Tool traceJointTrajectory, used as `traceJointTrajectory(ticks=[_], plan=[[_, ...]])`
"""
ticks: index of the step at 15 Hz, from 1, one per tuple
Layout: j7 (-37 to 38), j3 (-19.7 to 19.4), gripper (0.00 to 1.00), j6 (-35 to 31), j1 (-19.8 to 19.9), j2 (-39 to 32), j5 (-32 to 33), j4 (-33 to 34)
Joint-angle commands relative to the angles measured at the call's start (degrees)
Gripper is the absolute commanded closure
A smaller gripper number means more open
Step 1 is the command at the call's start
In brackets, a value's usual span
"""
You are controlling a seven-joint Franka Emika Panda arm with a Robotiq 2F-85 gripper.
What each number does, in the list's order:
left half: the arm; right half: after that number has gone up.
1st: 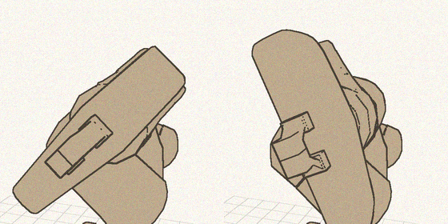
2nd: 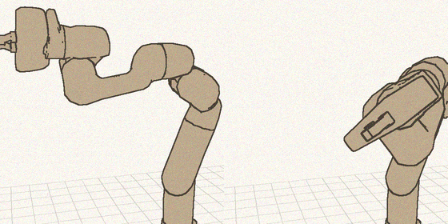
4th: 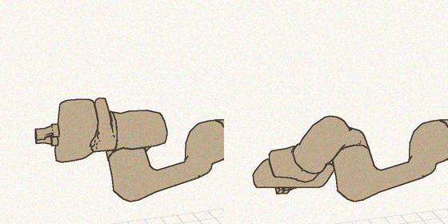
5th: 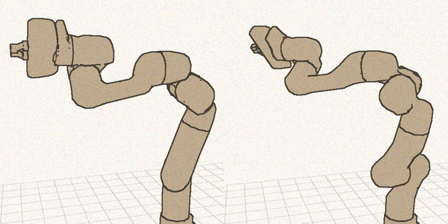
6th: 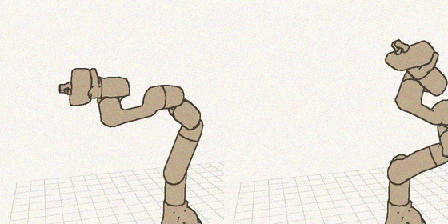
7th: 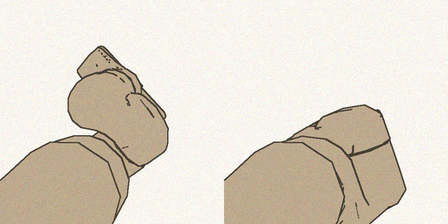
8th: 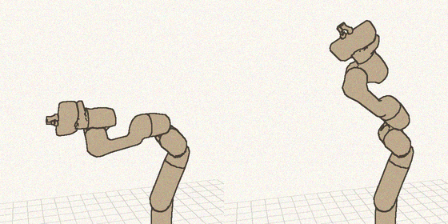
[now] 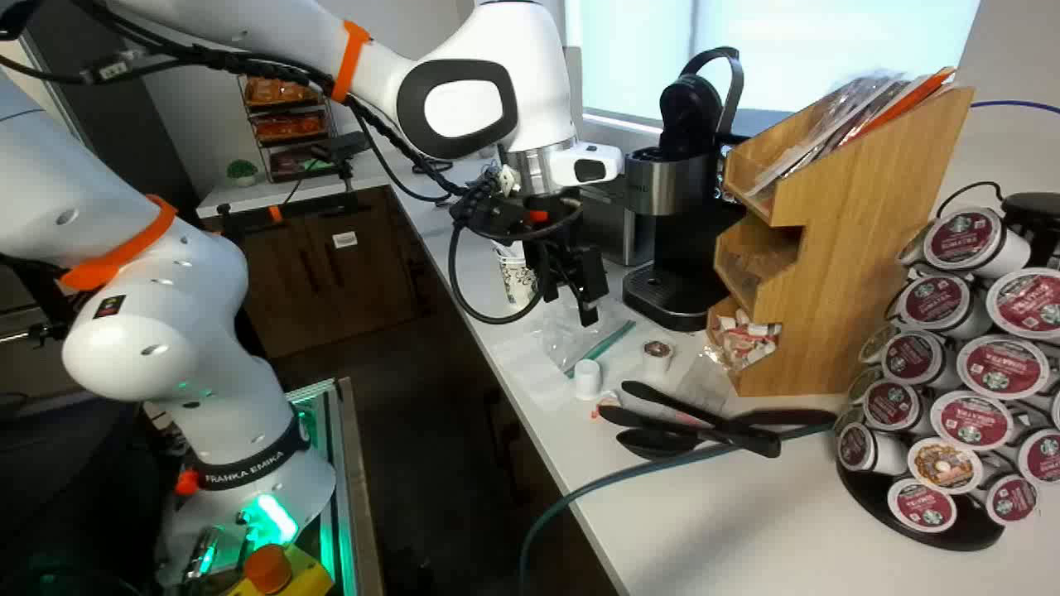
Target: Take the straw out of the cup
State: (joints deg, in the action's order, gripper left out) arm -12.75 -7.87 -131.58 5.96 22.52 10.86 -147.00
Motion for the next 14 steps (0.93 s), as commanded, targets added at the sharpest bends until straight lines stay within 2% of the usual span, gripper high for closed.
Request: traceJointTrajectory(ticks=[1, 6, 10, 12, 14], plan=[[0.0, 0.1, 0.00, 0.1, 0.1, 0.0, -0.1, 0.1], [0.0, 0.1, 0.00, 0.1, 0.1, 0.0, -0.1, 0.1], [4.9, 7.3, 0.00, 1.4, -2.3, -1.6, 3.8, 5.1], [5.4, 11.0, 0.00, 3.7, -4.0, -2.2, 6.1, 8.1], [2.9, 13.5, 0.00, 6.9, -7.3, -4.0, 5.4, 11.2]])
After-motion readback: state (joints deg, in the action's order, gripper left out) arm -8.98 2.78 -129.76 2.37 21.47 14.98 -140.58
